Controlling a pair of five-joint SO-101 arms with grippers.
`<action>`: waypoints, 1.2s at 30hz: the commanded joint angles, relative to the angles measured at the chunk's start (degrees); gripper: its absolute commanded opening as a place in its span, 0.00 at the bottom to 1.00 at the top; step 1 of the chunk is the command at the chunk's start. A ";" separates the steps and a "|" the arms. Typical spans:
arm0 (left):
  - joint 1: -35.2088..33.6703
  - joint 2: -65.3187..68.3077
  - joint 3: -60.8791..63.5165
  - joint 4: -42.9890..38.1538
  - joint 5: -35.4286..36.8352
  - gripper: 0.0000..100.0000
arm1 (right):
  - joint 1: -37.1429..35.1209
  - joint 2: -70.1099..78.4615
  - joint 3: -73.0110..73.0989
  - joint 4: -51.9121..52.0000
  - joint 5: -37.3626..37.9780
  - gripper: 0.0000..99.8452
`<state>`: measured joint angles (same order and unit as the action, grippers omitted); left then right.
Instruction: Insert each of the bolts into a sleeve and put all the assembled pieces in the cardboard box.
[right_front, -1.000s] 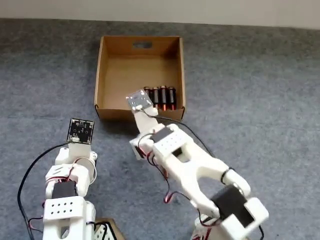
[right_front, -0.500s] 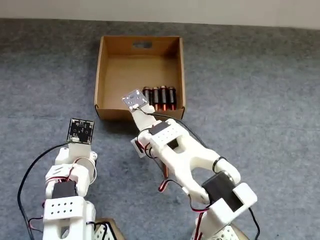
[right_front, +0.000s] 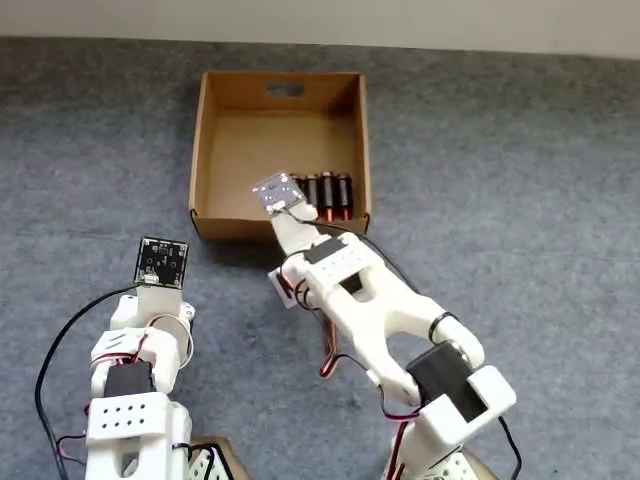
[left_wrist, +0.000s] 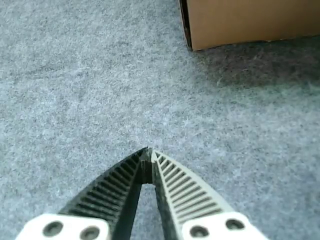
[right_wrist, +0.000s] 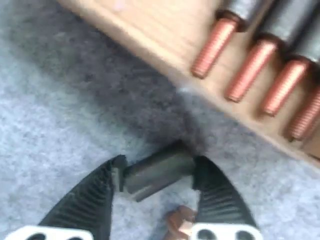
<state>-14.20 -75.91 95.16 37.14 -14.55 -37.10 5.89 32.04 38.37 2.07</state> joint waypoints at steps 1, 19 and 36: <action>0.75 -0.66 -0.31 -0.97 -0.44 0.01 | 0.13 -0.22 -1.71 -0.48 0.44 0.02; 0.75 -0.66 -0.31 -1.05 -0.44 0.01 | -0.31 -15.60 2.86 8.13 0.44 0.00; 0.84 -0.66 -0.31 -0.88 -0.44 0.01 | 32.31 -33.10 16.57 22.64 10.11 0.01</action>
<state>-14.20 -75.91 95.16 37.14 -14.55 -8.88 -29.36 48.31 59.91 7.34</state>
